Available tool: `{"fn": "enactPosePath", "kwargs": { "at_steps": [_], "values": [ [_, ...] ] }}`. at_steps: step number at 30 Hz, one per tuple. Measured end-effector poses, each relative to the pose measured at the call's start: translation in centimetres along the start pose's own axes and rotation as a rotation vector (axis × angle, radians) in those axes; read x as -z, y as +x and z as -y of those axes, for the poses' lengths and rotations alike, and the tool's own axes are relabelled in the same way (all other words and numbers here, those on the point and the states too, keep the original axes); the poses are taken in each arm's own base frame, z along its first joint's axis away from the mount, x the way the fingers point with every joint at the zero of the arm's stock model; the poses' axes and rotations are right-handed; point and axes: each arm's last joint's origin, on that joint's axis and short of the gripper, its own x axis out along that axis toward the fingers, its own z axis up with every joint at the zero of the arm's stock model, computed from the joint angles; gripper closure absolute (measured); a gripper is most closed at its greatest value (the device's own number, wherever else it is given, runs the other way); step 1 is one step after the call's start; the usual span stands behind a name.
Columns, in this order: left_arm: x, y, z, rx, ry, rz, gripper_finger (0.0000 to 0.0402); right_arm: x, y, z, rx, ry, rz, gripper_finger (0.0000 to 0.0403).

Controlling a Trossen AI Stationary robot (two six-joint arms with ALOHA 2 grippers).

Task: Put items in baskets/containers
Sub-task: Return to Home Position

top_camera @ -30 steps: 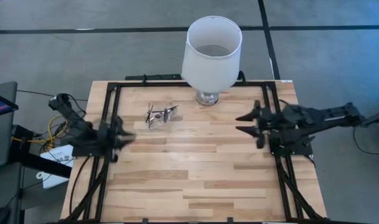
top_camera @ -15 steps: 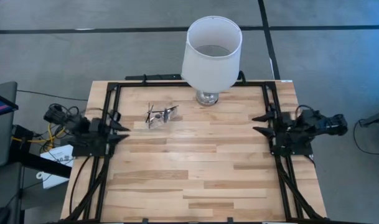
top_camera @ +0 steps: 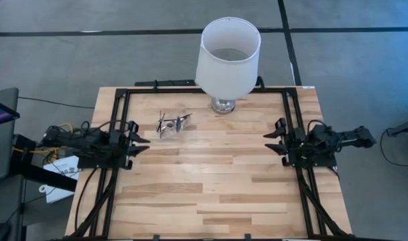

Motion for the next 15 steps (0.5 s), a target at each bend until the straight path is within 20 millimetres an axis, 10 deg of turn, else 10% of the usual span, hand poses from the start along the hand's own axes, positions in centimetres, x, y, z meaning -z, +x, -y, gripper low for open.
{"fn": "enactPosePath", "kwargs": {
  "at_steps": [15],
  "values": [
    [2.3, 0.1, -1.6, -0.034, -0.024, -0.105, 0.0316, 1.6, 0.0, -0.3, -0.014, -0.067, -0.048, 0.0249]
  ]
}}
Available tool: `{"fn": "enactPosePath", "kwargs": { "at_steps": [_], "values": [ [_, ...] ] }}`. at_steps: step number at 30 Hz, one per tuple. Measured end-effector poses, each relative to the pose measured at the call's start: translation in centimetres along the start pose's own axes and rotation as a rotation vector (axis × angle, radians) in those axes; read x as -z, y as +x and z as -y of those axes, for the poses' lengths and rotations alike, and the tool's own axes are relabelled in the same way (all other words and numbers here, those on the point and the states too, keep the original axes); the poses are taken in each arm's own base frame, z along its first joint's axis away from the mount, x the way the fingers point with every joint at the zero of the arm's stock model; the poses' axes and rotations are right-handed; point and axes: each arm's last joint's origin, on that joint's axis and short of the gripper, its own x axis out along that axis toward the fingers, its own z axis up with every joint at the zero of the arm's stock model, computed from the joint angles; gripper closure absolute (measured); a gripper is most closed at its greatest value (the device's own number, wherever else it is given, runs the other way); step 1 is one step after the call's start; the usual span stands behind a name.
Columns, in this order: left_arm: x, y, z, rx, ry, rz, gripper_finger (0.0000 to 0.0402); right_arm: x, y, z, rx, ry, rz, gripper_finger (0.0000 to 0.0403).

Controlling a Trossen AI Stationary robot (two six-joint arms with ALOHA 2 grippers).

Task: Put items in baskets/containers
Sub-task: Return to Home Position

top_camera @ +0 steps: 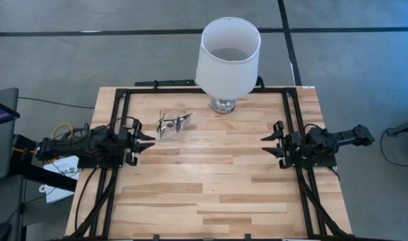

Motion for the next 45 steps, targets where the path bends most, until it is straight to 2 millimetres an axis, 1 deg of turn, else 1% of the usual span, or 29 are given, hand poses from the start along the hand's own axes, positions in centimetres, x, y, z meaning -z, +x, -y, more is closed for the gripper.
{"fn": "enactPosePath", "kwargs": {
  "at_steps": [11, 17, 21, 25, 45],
  "values": [
    [0.1, 0.1, -0.3, -0.030, 0.017, -0.011, 0.0316, 0.2, 0.0, 0.0, 0.017, -0.063, -0.018, 0.0249],
    [0.2, 0.1, -0.3, -0.030, 0.016, -0.021, 0.0316, 0.7, 0.0, 0.1, 0.038, -0.118, -0.068, 0.0249],
    [0.2, 0.1, -0.3, -0.030, 0.016, -0.021, 0.0316, 1.3, -0.1, 0.3, 0.075, -0.114, -0.135, 0.0249],
    [0.2, 0.1, -0.3, -0.030, 0.016, -0.021, 0.0316, 1.5, 0.0, 0.4, 0.079, -0.103, -0.154, 0.0249],
    [0.1, 0.1, -0.3, -0.030, 0.017, -0.012, 0.0316, 1.5, 0.0, 0.4, 0.079, -0.091, -0.153, 0.0249]
  ]
}}
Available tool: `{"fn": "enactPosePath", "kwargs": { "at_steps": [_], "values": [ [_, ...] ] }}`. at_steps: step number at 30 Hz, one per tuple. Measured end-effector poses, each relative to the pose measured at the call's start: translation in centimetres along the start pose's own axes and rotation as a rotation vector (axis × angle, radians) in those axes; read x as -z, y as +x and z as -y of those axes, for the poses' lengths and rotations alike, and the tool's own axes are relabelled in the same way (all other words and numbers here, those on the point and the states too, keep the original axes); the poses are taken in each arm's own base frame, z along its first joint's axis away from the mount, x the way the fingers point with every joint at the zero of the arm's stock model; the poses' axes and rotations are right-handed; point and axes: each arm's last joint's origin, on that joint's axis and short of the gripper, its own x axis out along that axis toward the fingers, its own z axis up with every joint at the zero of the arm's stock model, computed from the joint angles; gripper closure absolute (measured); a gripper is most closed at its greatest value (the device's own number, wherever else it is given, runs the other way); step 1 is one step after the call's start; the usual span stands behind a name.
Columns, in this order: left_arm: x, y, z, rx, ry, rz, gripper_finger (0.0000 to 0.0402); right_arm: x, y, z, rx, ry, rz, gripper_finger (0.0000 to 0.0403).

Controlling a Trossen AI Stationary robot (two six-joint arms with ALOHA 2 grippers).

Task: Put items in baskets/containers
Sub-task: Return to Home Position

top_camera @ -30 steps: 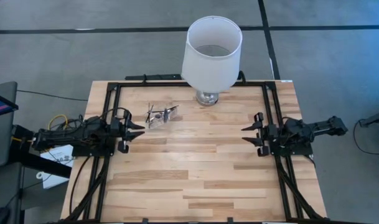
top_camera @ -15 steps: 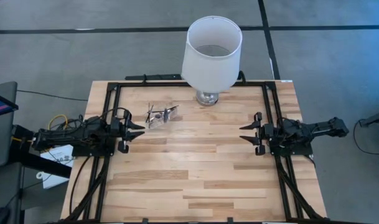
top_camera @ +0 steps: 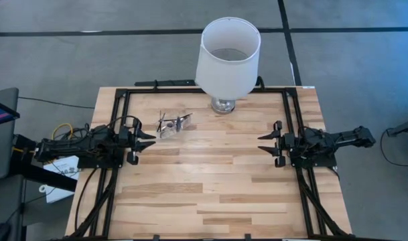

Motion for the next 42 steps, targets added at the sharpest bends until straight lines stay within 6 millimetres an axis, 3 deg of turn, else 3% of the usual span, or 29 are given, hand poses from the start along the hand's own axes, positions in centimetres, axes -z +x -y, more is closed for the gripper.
{"fn": "enactPosePath", "kwargs": {
  "at_steps": [42],
  "values": [
    [-0.15, 0.00, 0.00, 0.000, 0.001, 0.015, 0.0316, 0.03, 0.00, -0.01, 0.000, 0.000, -0.001, 0.0249]
  ]
}}
